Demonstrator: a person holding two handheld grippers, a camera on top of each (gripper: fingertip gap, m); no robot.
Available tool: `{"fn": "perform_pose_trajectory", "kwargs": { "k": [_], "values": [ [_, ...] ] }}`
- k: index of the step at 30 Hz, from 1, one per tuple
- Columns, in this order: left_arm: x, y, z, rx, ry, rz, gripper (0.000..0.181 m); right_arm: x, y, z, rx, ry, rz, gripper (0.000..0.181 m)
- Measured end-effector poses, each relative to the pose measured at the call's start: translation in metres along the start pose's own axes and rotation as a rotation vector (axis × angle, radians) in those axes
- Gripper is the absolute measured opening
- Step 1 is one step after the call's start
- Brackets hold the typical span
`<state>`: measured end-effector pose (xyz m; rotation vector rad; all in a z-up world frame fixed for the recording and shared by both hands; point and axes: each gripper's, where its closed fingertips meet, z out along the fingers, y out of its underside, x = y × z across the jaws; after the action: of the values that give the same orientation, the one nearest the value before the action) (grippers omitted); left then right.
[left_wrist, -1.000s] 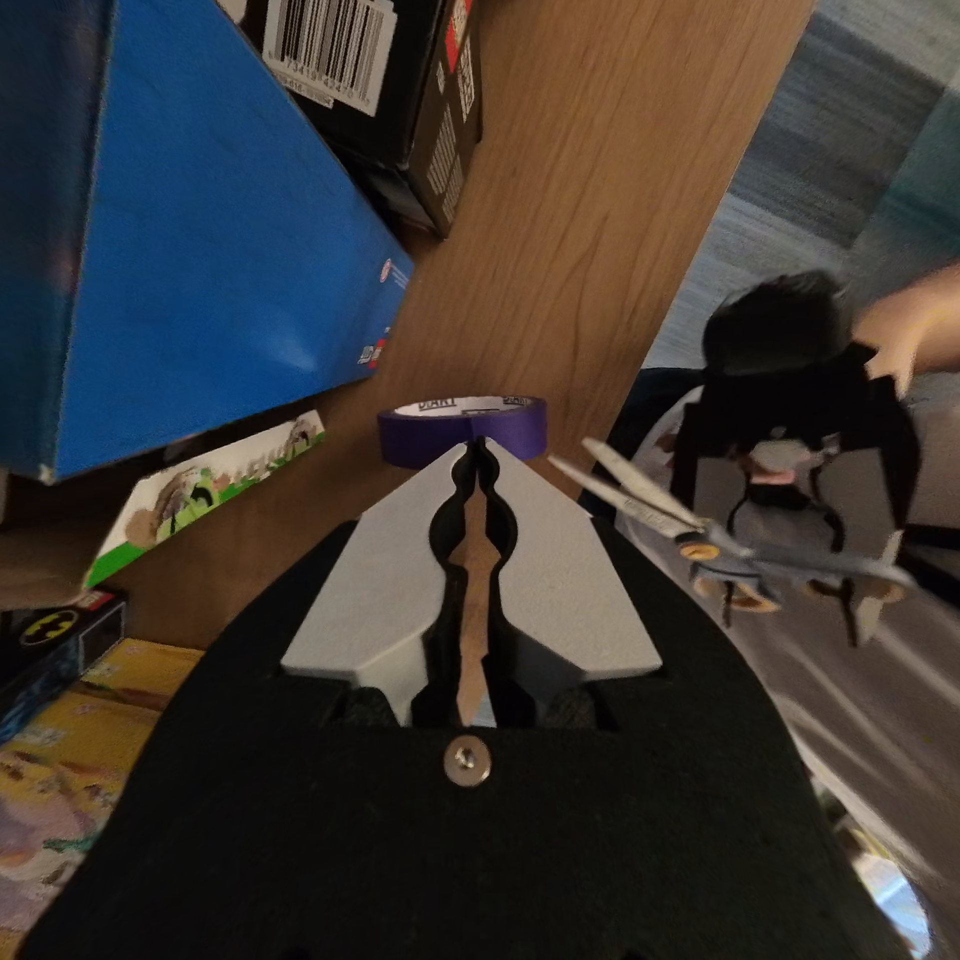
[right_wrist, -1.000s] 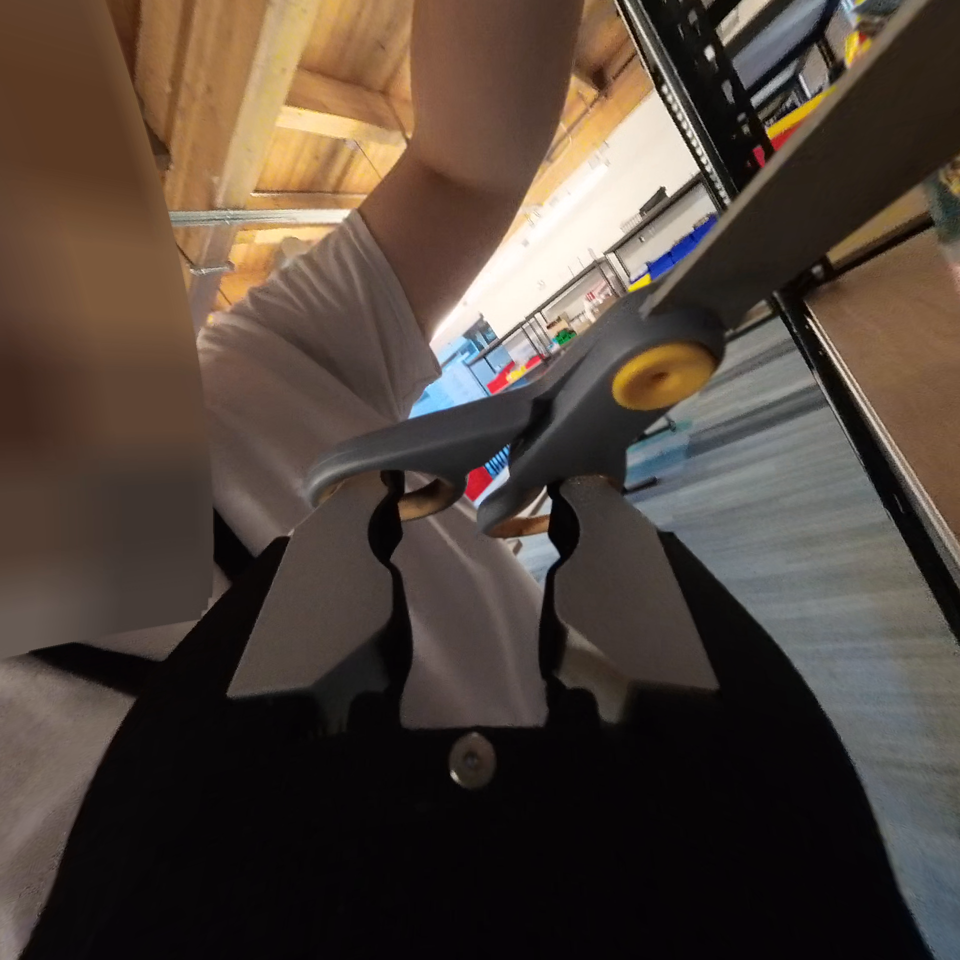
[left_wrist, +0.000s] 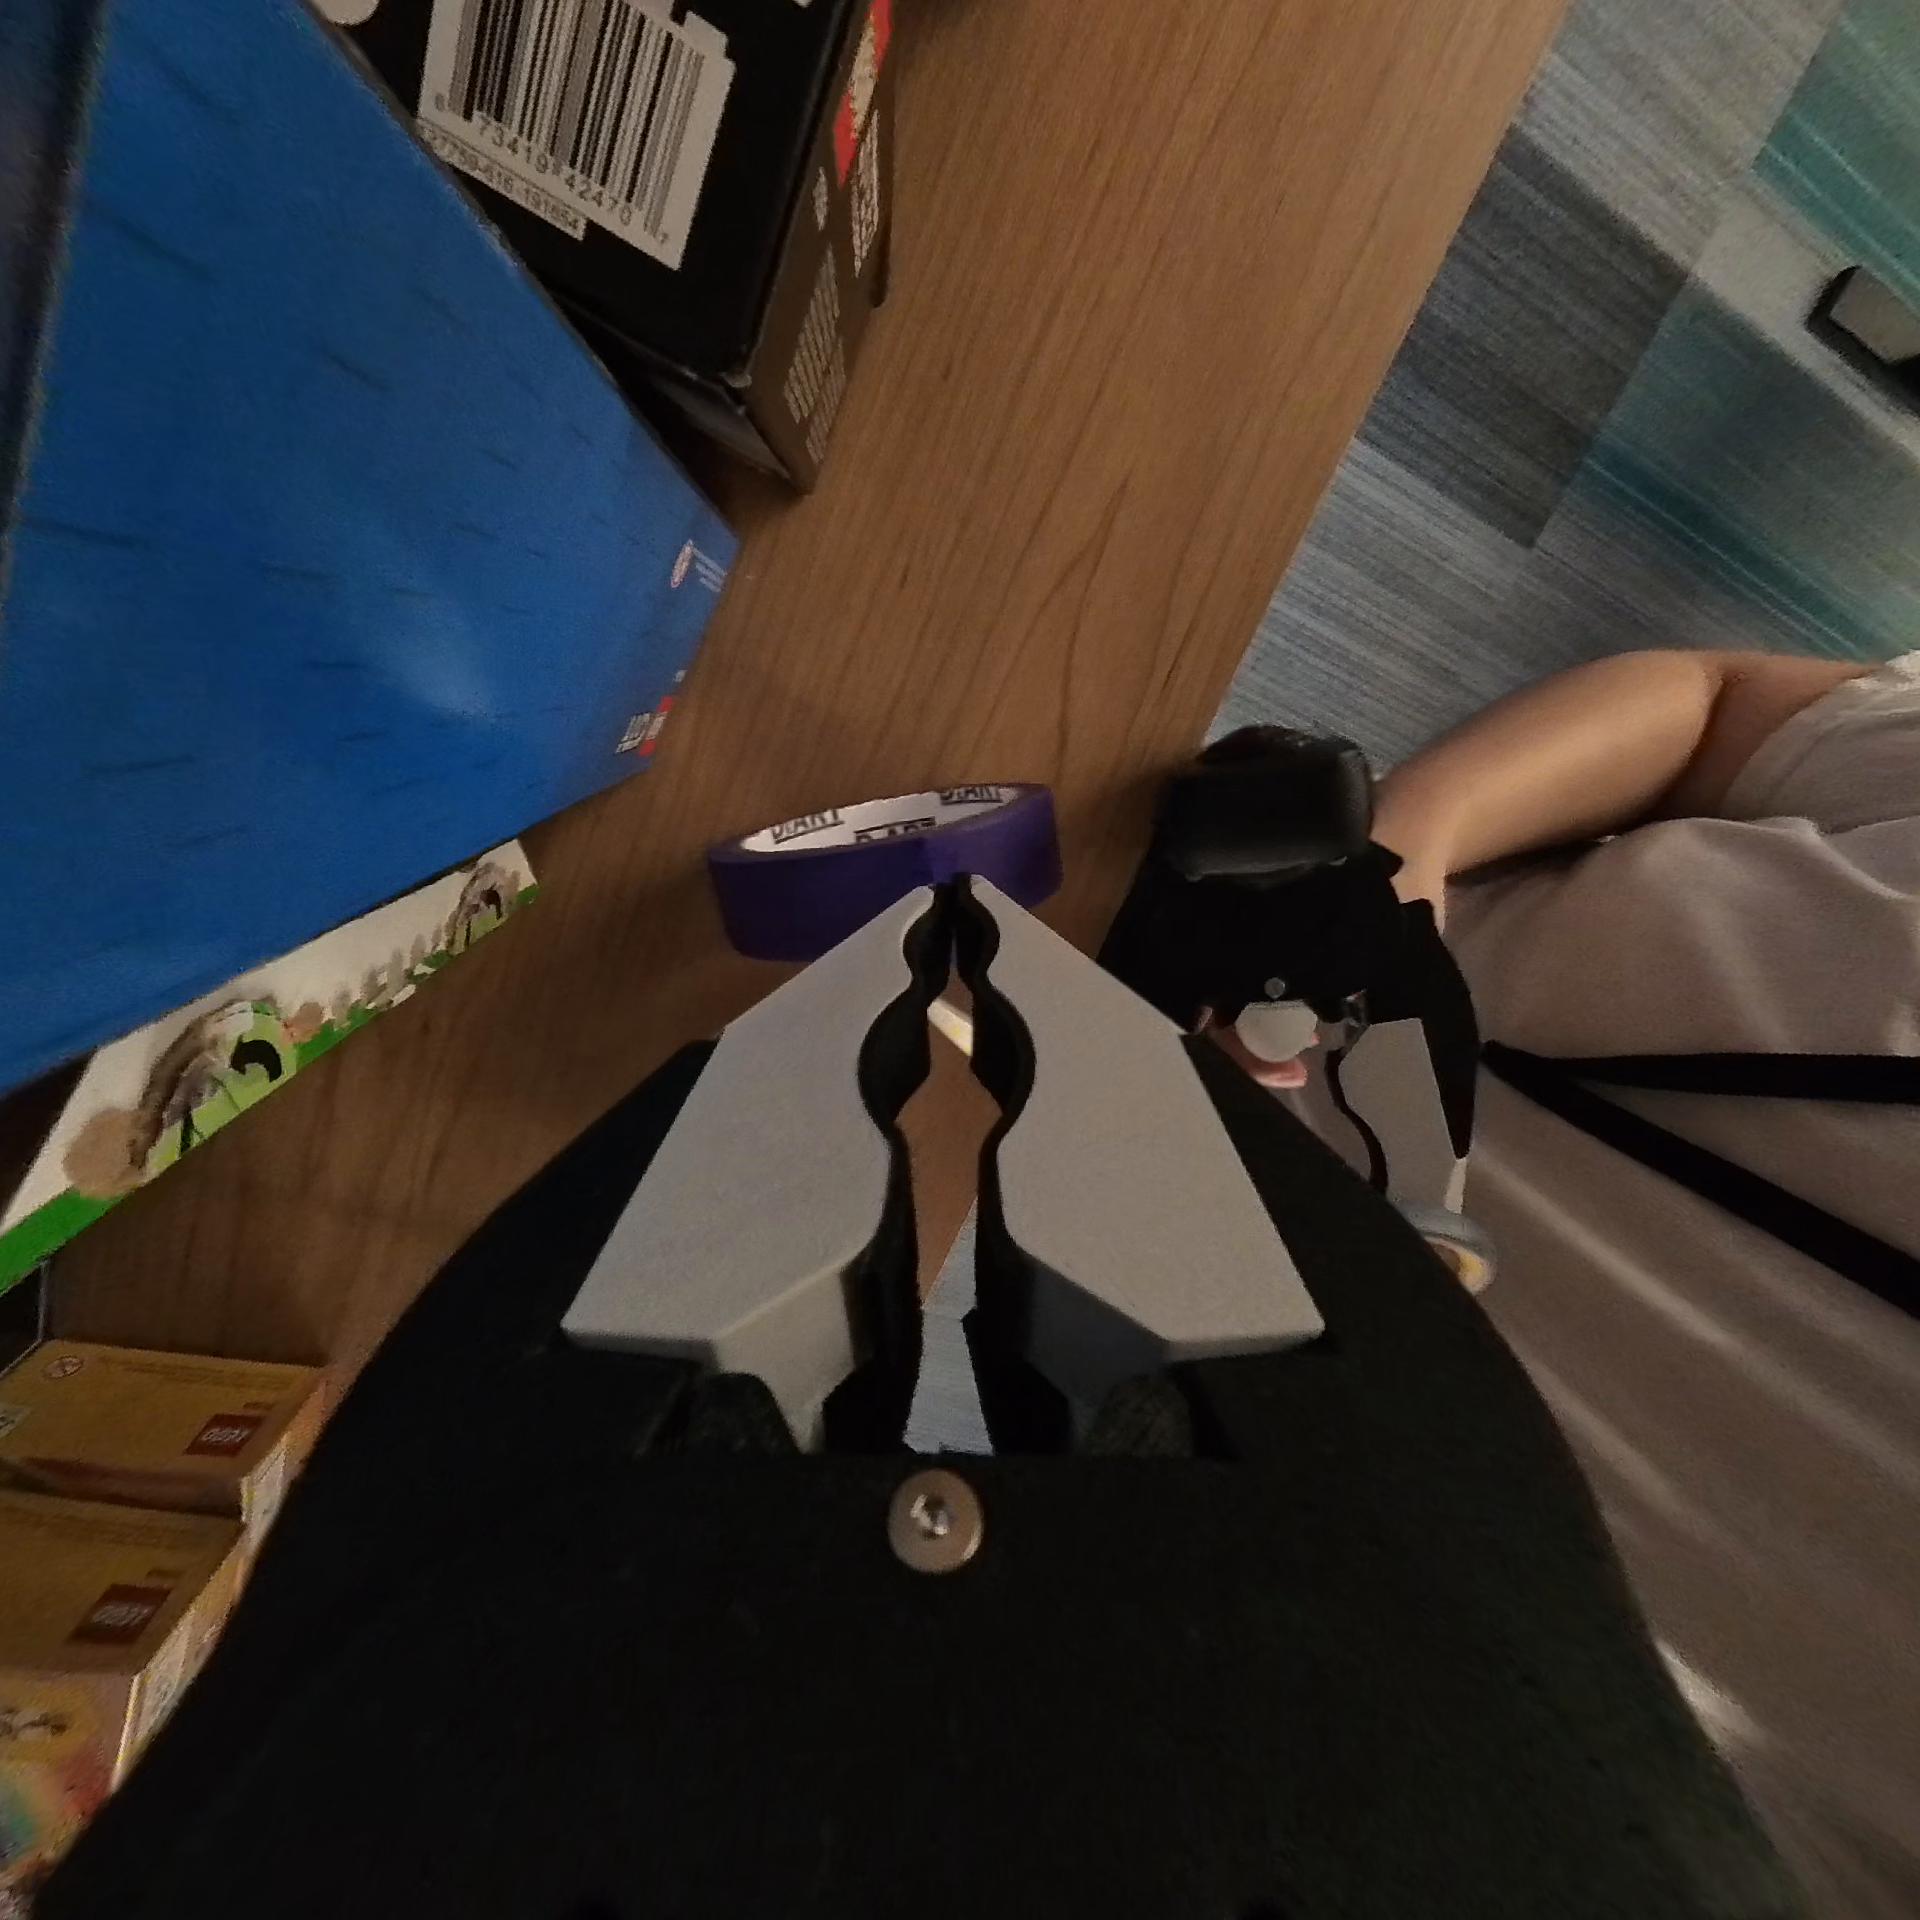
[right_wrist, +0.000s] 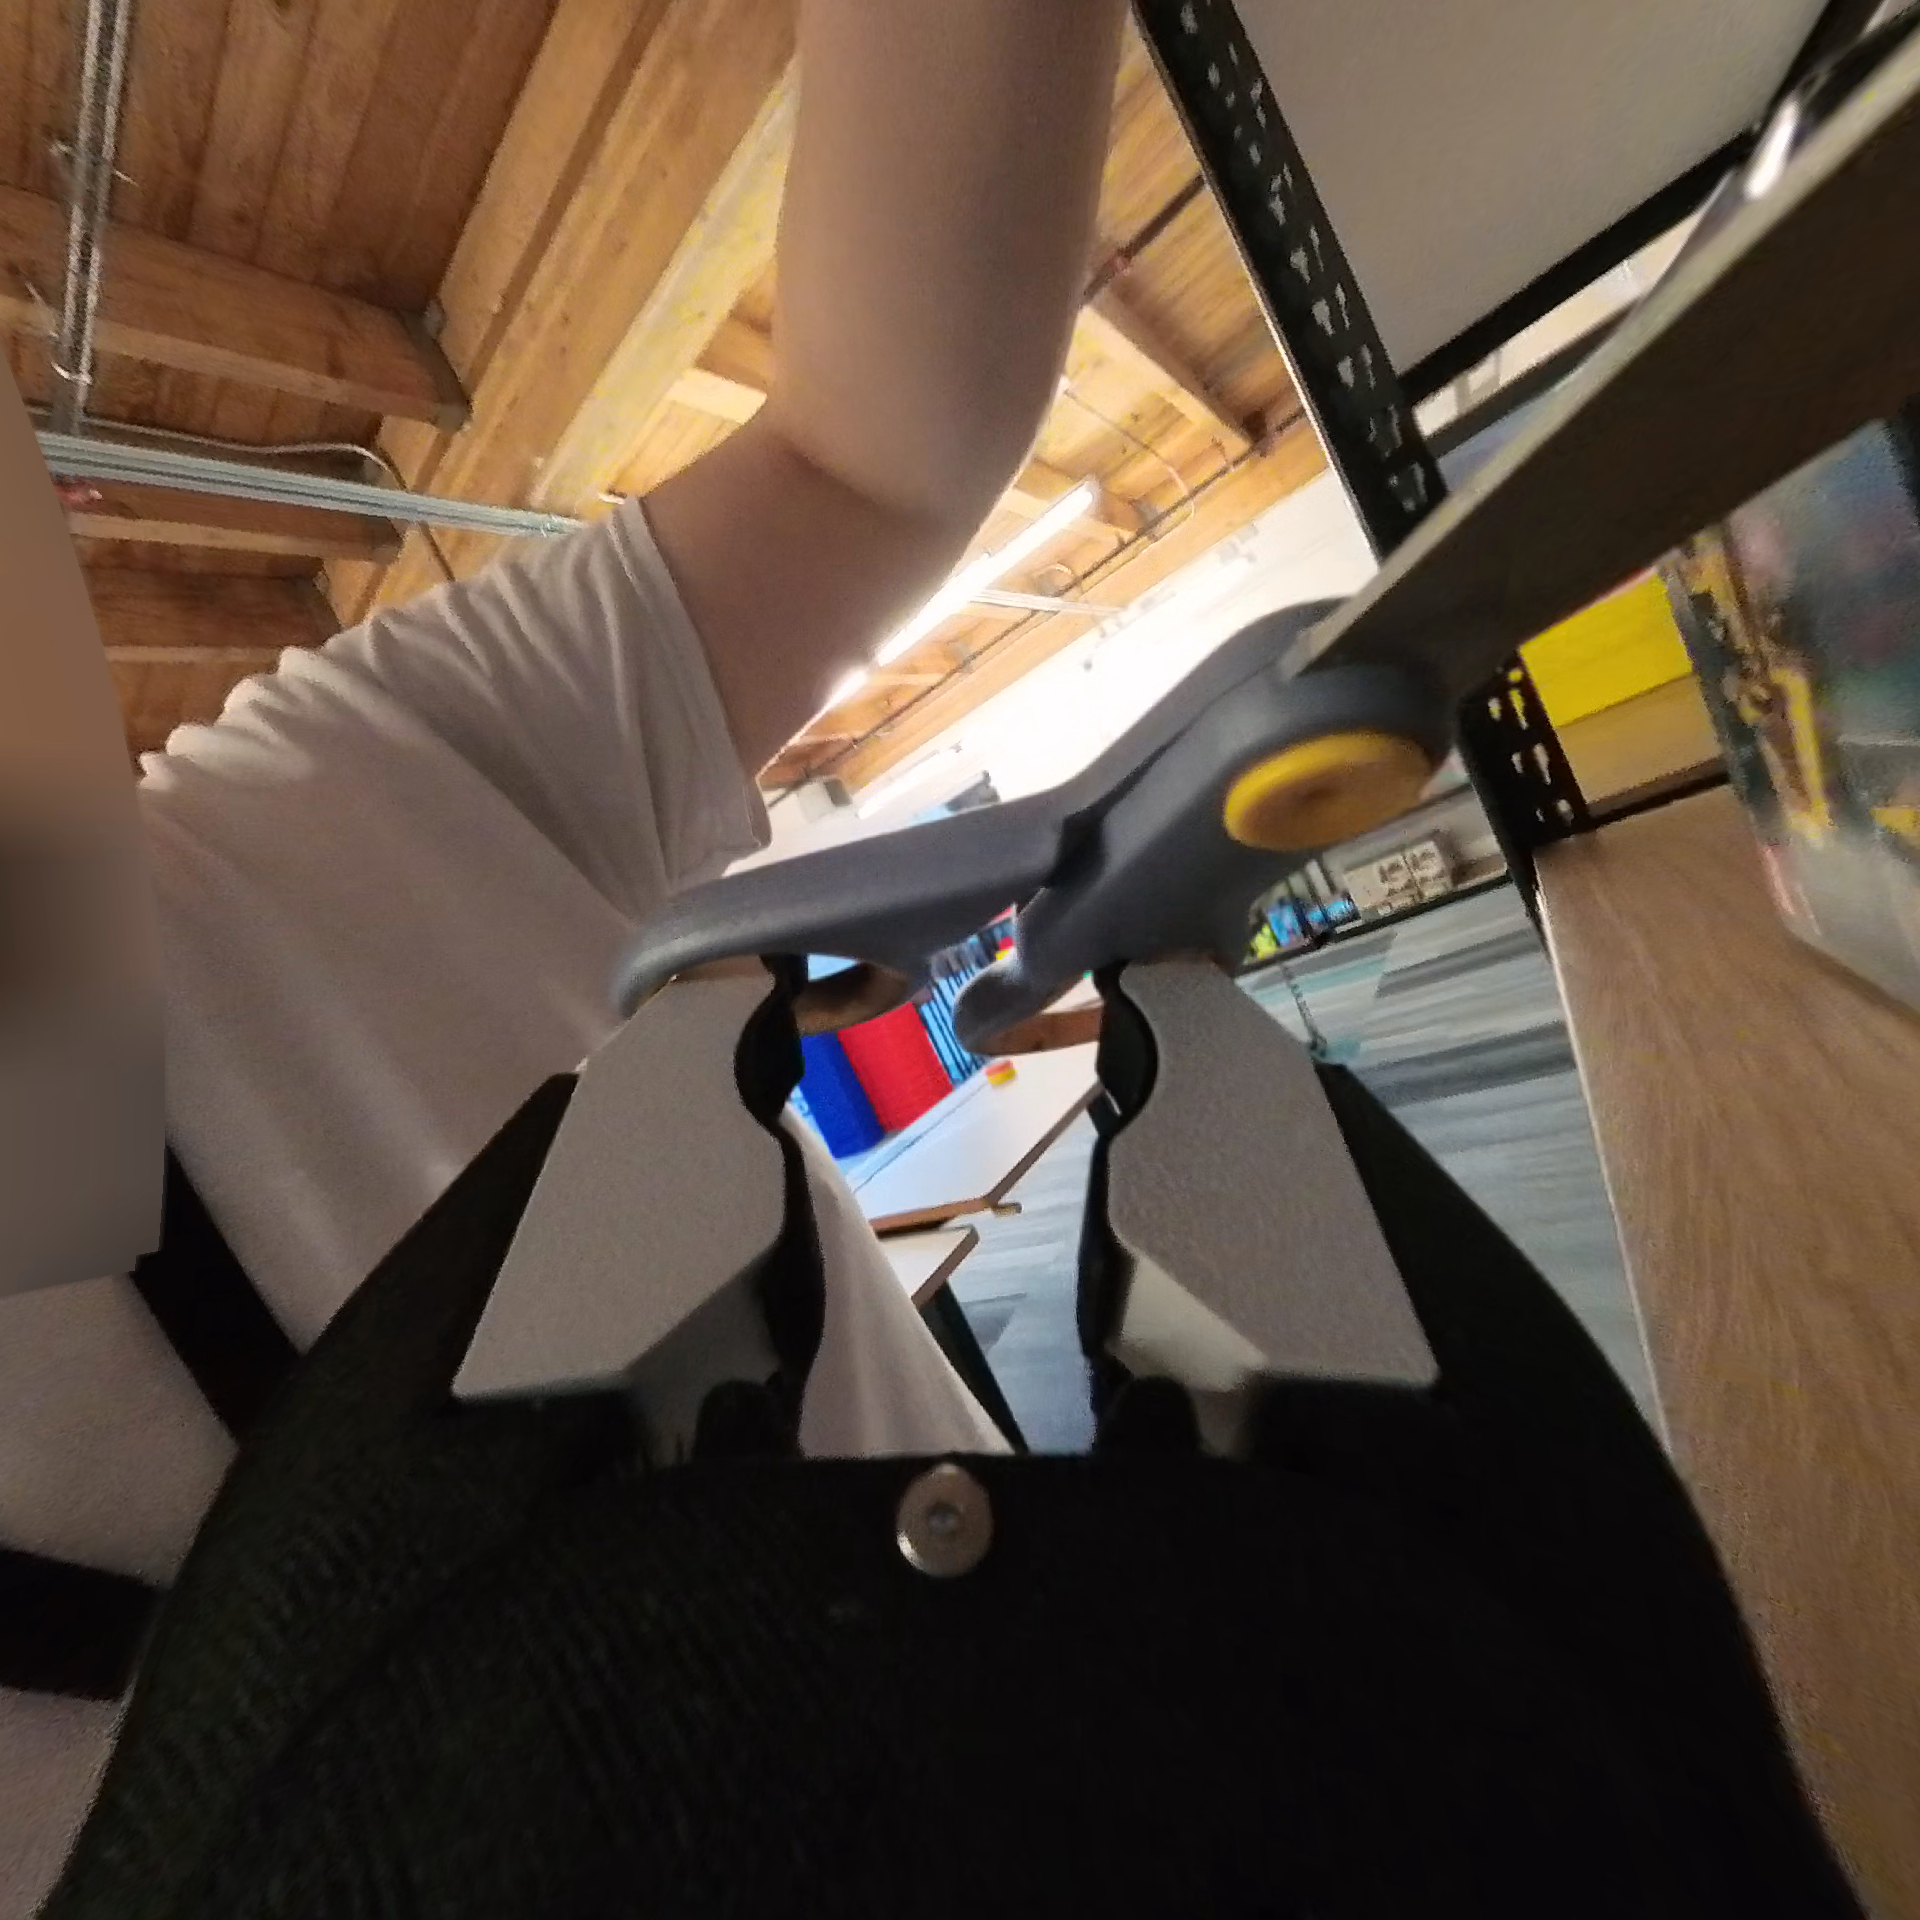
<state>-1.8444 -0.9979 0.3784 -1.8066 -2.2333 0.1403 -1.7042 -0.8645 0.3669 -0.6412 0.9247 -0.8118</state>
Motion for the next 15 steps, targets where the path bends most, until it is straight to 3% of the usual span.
{"fn": "perform_pose_trajectory", "kwargs": {
  "k": [15],
  "values": [
    [-0.009,-0.001,-0.002,0.025,0.006,-0.035,0.0,0.007,-0.019,0.0,0.11,0.012,-0.051,0.053]
  ]
}}
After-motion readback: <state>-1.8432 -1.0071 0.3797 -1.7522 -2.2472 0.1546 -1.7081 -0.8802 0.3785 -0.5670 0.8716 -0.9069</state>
